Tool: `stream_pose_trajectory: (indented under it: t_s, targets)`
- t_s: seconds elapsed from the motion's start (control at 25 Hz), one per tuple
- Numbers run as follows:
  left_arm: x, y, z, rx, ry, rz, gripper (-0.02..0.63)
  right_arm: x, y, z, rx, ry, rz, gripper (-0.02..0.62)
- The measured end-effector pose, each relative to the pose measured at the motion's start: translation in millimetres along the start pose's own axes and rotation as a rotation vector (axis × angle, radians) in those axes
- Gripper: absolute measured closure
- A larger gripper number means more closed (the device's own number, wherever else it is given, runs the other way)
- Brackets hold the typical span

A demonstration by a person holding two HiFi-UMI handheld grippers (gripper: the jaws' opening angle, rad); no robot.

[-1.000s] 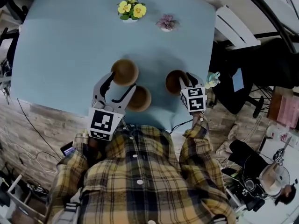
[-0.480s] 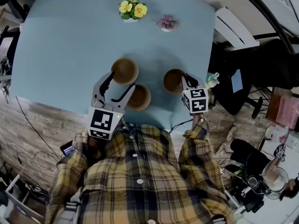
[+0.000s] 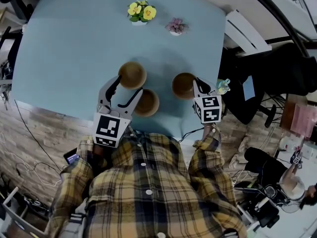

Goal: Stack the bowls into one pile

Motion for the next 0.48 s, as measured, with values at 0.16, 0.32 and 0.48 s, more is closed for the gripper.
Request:
stream_pose_trajectory:
  t_s: [0.16,0.32,0.48]
  targets:
    - [-0.7,-0.4,5.0,0.004,0.009,0.0,0.334,-8.8,9.2,7.7,0.027,0.01,0.012,0.58]
    - [-3.9,0.8,12.4,0.016,0.031,-0.001,0.368,-22.1,21.6,16.3,0.064,0.034,0.013,0.58]
    - [-6.7,0.0,22.2,0.024,0.051,0.002,0.402,-44.7,32.7,22.6,0.108,0.099,-0.012,0.58]
Point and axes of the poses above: the fingertips, and each gripper's own axes: z backward along the fingers, x to its right, y out of its top, the point moved 3 cm from there along z, backward along the fingers, and after that the axes turned 8 degrees about -z, right-handed, at the moved point
